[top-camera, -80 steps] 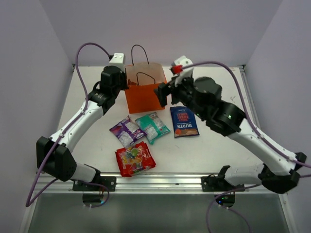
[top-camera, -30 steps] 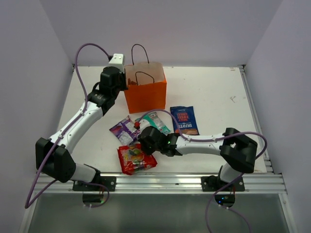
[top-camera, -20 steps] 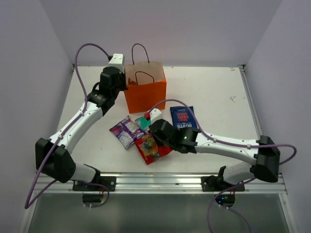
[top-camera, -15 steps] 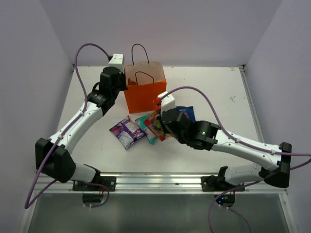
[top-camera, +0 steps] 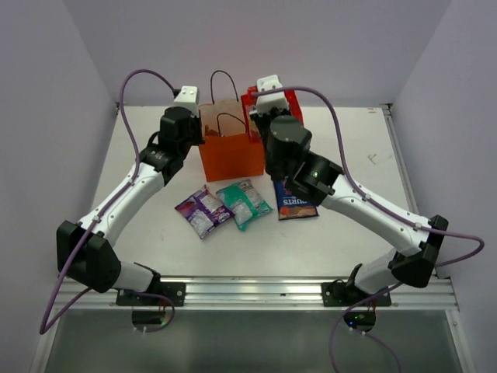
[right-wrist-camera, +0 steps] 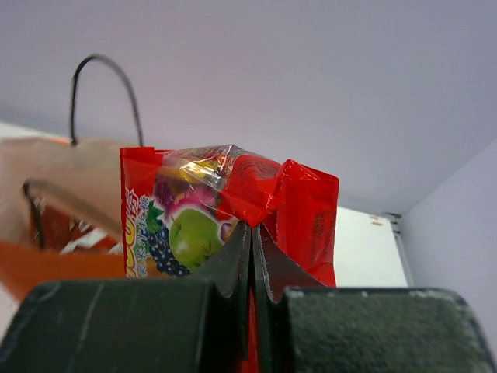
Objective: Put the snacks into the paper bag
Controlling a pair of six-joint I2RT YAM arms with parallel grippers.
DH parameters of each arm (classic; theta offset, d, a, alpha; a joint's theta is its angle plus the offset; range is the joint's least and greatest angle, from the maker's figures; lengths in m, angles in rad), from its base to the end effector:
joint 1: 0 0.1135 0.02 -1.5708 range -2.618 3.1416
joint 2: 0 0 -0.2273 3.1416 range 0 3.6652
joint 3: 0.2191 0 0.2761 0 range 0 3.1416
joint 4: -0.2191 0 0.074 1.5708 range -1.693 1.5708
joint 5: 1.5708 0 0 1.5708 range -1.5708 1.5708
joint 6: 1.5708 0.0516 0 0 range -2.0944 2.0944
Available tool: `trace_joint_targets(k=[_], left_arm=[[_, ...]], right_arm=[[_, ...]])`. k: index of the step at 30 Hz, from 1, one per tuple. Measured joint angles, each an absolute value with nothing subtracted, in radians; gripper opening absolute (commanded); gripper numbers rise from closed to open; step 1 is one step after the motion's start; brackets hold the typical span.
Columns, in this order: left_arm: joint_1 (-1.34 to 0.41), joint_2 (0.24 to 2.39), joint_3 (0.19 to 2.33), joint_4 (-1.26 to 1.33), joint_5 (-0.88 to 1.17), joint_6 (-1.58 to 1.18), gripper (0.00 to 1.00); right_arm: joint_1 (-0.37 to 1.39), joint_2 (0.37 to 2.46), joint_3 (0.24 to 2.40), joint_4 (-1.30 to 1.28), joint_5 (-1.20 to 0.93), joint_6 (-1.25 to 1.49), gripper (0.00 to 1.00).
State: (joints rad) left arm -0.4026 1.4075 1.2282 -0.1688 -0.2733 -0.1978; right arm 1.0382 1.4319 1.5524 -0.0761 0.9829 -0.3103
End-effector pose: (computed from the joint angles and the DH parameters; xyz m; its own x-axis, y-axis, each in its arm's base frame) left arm 0.3507 -0.1342 0.3066 -0.3360 -0.0626 -0.9398 0.0794 0.9924 -0.0944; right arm 0.2154 0.2809 0.4351 0.0385 -0.2682 -0.9626 -0.0461 0.9618 -0.2699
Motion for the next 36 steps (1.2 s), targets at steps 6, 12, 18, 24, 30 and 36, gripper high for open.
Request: trace_joint_targets(k=[6,12,18,24,30,36], left_arm=[[-0.403,1.407,1.224,-0.163,-0.268,-0.197,0.0],[-0.403,1.407,1.219,-0.153,-0.266,-0.197,0.0],[-0.403,1.407,1.219,-0.151,-0.265,-0.196,0.0],[-0.403,1.407,1.219,-0.151,-0.265,-0.19,0.0],[-0.403,1.407,1.219,-0.151,-0.265,-0.189,0.0],[-0.403,1.407,1.219,-0.151,-0.266,-0.189,0.0]], right_arm=[[0.938,1.602,1.798,0.063,0.979,-0.456,0.0],[0.926,1.75,2.031,0.095,0.94,-0.511,0.0],[0.927,1.815,2.033,0.054,0.875,-0.44,0.0],[0.927,1.829,1.919,-0.008,0.812,-0.345,0.0],[0.927,1.878,1.89,-0.071,0.732,-0.276,0.0],[0.927,1.945,1.905,-0.117,0.659,-0.238,0.22]])
